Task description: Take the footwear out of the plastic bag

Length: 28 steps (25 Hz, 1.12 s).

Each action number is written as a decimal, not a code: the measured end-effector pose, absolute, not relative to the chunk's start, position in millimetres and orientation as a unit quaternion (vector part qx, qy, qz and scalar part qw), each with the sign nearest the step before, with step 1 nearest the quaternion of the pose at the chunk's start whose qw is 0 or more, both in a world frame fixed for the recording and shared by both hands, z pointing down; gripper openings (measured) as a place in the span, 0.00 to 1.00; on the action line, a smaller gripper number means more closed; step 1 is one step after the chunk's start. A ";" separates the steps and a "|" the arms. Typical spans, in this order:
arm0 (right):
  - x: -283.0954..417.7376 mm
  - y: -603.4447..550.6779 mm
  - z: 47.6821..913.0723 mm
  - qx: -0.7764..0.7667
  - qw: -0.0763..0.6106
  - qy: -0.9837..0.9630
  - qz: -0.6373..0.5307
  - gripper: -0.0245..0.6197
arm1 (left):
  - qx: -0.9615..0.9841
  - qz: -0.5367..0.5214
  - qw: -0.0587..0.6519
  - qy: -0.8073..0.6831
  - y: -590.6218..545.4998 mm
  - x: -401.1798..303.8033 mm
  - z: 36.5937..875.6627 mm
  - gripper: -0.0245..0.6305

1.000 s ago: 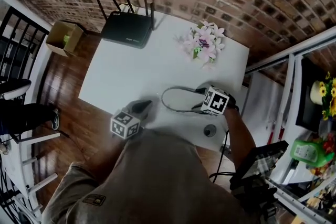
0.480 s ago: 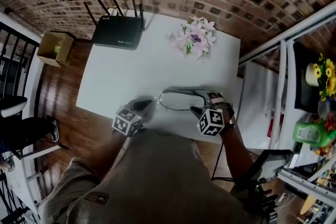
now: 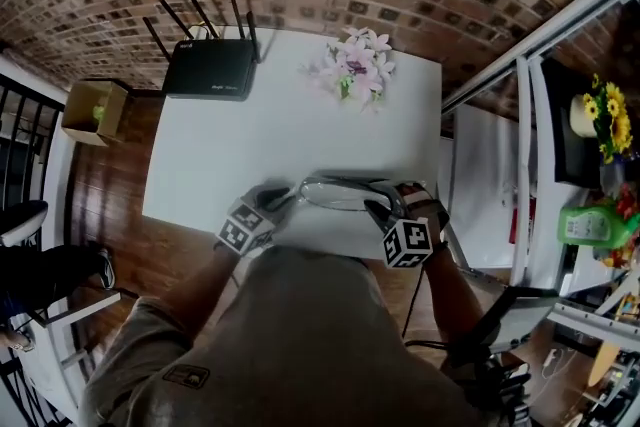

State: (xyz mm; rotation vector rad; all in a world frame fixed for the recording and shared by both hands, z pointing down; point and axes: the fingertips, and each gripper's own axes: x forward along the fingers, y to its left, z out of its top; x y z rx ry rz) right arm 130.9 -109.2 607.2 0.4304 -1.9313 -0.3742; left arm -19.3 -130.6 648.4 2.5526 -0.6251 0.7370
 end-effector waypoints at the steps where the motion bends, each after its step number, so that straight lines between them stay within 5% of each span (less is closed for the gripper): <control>1: 131.5 -107.4 605.5 0.180 0.534 -0.812 -0.155 0.29 | 0.917 0.269 0.196 -0.219 -130.4 -18.0 648.7 0.12; 28: 89.6 -108.5 547.7 0.194 0.404 -0.871 -0.200 0.18 | 0.960 0.183 0.170 -0.123 -138.6 -23.7 593.7 0.28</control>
